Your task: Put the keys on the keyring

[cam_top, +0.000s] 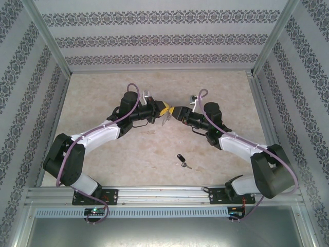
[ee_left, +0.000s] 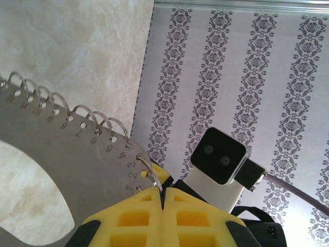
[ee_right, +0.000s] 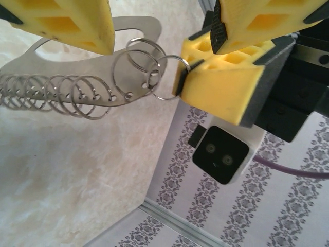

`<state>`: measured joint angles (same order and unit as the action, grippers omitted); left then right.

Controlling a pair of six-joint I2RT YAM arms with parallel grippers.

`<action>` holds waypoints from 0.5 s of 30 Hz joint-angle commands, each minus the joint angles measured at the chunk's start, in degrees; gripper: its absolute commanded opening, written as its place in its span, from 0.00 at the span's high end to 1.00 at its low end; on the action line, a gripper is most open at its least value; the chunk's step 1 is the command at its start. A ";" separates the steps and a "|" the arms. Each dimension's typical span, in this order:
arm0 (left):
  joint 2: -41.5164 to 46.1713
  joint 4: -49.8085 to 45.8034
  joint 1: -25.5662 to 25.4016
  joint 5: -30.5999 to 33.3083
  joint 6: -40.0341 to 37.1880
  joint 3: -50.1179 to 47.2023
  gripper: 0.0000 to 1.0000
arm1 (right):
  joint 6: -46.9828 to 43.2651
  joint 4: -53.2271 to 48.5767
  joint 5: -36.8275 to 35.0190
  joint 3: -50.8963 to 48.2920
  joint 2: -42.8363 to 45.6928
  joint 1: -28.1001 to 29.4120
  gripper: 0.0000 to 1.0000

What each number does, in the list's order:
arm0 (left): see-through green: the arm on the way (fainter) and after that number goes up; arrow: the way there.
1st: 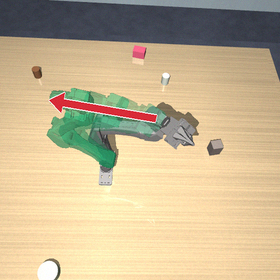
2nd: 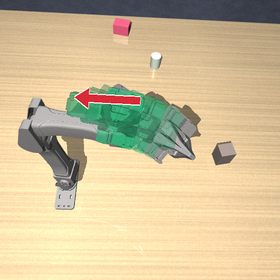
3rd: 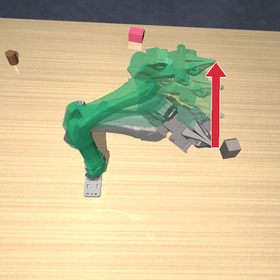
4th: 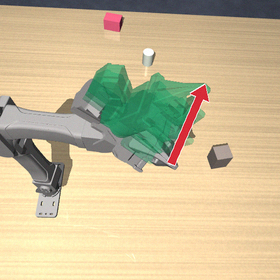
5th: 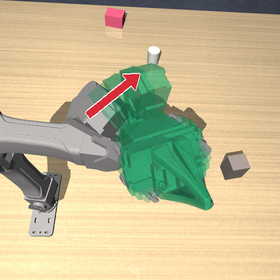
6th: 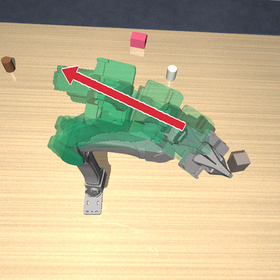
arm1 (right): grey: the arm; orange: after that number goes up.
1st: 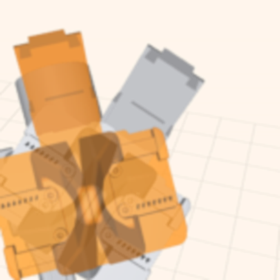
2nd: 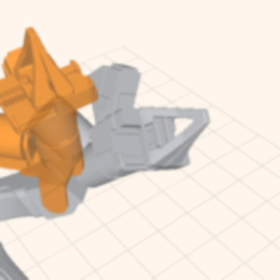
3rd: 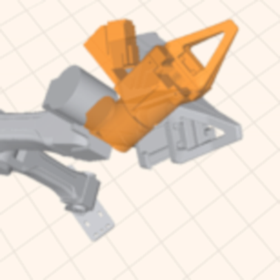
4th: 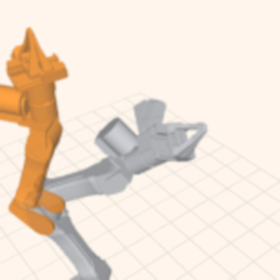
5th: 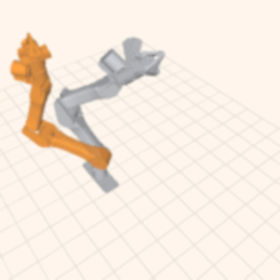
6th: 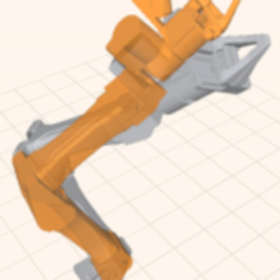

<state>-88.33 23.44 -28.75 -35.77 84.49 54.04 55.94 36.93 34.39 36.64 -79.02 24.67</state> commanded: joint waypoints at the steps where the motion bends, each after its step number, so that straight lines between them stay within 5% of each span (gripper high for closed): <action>1: 2.00 4.25 0.54 0.35 0.87 -0.54 1.00 | 2.84 5.28 2.08 0.80 -1.36 0.78 0.47; 15: 2.38 4.51 0.54 0.52 1.10 -1.00 1.00 | 7.57 14.03 2.67 -0.28 -6.13 0.81 0.45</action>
<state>-88.03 23.66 -28.75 -35.27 84.53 53.84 61.78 46.13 36.03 36.36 -84.16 24.67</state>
